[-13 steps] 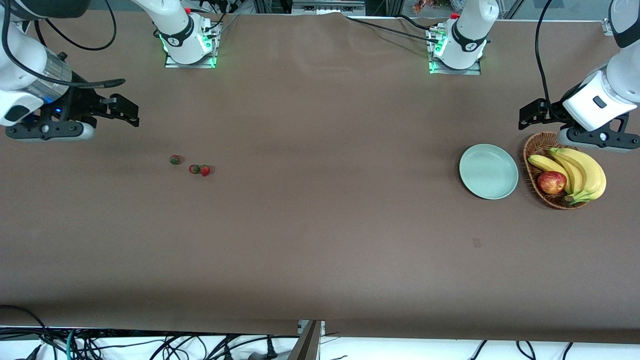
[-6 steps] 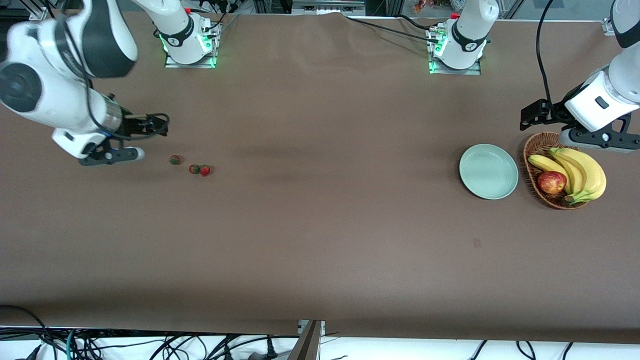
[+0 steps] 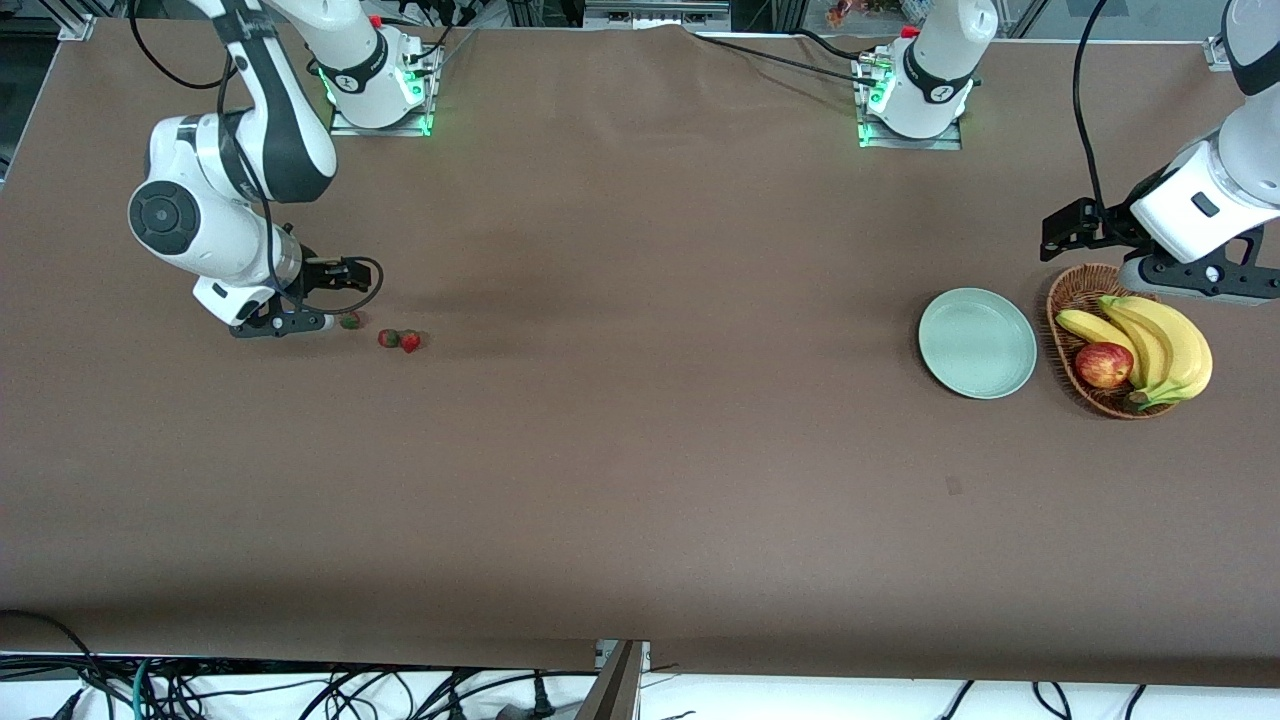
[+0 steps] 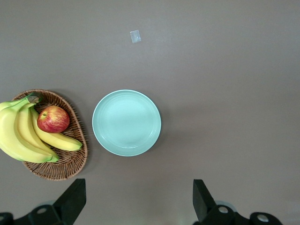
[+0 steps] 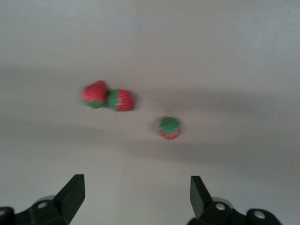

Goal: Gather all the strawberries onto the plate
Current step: 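Reach the right gripper down and grasp one red strawberry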

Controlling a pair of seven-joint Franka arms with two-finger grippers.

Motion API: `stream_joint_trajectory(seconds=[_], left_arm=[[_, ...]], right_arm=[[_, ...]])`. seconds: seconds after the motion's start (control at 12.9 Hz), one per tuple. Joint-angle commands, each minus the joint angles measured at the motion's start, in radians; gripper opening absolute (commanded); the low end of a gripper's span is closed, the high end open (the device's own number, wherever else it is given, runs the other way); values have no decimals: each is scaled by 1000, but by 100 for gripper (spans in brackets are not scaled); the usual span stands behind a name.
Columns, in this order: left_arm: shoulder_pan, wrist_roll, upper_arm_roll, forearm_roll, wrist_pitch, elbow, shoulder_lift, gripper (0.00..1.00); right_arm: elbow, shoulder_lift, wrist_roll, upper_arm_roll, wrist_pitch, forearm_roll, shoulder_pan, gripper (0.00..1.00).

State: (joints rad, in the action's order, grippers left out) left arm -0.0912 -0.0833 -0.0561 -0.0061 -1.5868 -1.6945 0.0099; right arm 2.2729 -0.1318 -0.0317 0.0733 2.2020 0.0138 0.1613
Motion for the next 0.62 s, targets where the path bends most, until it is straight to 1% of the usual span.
stream_joint_trajectory(seconds=[0.0, 0.16, 0.31, 0.54], left_arm=[[2, 7, -1, -18, 8, 29, 13, 100], [2, 7, -1, -18, 8, 29, 13, 100], [4, 5, -2, -20, 8, 29, 13, 100], [4, 7, -1, -20, 8, 29, 13, 100]], right_arm=[[19, -93, -63, 37, 131, -3, -6, 99], [19, -147, -63, 42, 189, 0, -8, 99], [19, -167, -63, 42, 212, 6, -8, 97], [19, -193, -63, 42, 237, 9, -8, 88]])
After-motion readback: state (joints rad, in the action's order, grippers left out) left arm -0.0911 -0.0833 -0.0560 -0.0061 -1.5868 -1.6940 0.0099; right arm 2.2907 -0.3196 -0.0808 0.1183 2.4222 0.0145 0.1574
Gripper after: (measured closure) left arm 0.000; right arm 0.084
